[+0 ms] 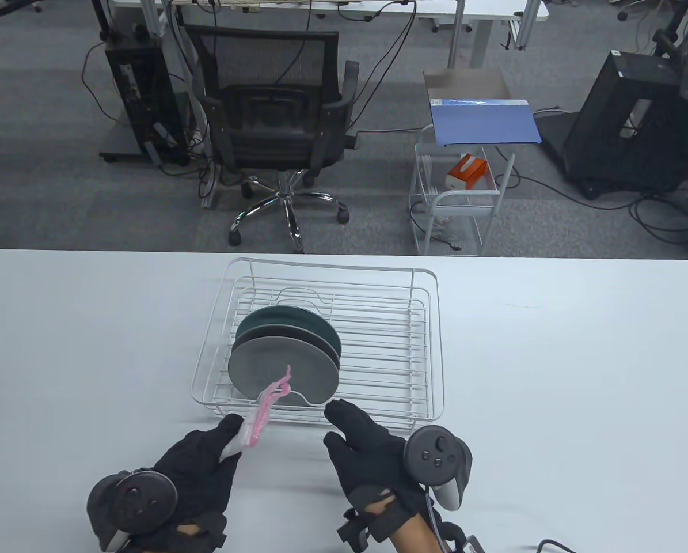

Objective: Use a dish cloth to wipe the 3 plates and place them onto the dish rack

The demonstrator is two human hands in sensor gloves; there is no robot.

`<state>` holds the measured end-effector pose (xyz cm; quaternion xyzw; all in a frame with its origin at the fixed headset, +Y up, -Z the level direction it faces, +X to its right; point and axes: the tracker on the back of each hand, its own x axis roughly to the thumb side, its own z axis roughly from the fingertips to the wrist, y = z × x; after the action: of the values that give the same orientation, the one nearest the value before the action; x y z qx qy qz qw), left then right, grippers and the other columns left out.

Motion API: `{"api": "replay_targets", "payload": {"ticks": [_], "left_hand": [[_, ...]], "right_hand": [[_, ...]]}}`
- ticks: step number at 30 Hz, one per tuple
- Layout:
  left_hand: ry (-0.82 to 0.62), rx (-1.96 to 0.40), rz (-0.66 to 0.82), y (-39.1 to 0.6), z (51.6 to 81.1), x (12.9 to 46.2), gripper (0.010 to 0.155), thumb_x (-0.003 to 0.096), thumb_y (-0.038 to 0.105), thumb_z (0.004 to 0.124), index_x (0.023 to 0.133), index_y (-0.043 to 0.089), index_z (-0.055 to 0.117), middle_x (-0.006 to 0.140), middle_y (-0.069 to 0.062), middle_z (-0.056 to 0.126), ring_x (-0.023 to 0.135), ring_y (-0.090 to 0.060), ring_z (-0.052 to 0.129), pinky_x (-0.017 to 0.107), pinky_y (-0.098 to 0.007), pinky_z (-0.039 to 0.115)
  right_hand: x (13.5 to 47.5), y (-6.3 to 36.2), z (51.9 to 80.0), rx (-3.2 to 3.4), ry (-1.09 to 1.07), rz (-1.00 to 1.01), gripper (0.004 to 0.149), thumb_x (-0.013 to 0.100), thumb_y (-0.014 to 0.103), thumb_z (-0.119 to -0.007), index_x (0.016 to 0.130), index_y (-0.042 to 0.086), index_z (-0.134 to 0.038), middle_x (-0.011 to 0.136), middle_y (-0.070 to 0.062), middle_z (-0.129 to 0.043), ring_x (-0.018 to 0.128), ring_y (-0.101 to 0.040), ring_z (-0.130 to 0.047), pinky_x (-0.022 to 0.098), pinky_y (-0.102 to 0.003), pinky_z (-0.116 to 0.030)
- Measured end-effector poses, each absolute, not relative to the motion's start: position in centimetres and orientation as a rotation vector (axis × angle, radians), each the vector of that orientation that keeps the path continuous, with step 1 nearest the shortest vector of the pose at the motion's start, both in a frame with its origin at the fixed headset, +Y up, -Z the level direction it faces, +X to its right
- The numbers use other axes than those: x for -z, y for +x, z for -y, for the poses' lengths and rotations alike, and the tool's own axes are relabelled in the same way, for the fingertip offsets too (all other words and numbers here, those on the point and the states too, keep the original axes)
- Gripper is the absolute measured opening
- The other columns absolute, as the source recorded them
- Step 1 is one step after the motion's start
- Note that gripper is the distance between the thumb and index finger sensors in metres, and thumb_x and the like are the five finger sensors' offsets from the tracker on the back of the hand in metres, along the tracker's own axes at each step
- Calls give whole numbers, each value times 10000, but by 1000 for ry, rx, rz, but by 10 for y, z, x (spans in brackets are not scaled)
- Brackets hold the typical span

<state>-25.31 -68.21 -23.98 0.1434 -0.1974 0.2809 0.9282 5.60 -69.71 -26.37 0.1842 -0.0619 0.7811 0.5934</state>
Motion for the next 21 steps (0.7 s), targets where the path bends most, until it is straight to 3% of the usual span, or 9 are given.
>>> {"api": "replay_targets", "payload": {"ticks": [12, 21], "left_hand": [[-37, -180, 507, -186, 728, 245, 505, 536, 411, 747, 997, 206, 742, 881, -125, 990, 803, -370, 989, 649, -594, 679], [-182, 76, 515, -155, 756, 243, 524, 539, 429, 734, 1021, 228, 703, 975, -149, 904, 853, -392, 940, 668, -595, 657]], "right_hand": [[263, 74, 729, -1741, 348, 96, 593, 488, 393, -758, 947, 38, -635, 924, -278, -627, 783, -529, -693, 558, -671, -608], [263, 74, 730, -1718, 337, 87, 592, 489, 385, -757, 944, 28, -633, 919, -286, -623, 779, -533, -688, 554, -672, -606]]}}
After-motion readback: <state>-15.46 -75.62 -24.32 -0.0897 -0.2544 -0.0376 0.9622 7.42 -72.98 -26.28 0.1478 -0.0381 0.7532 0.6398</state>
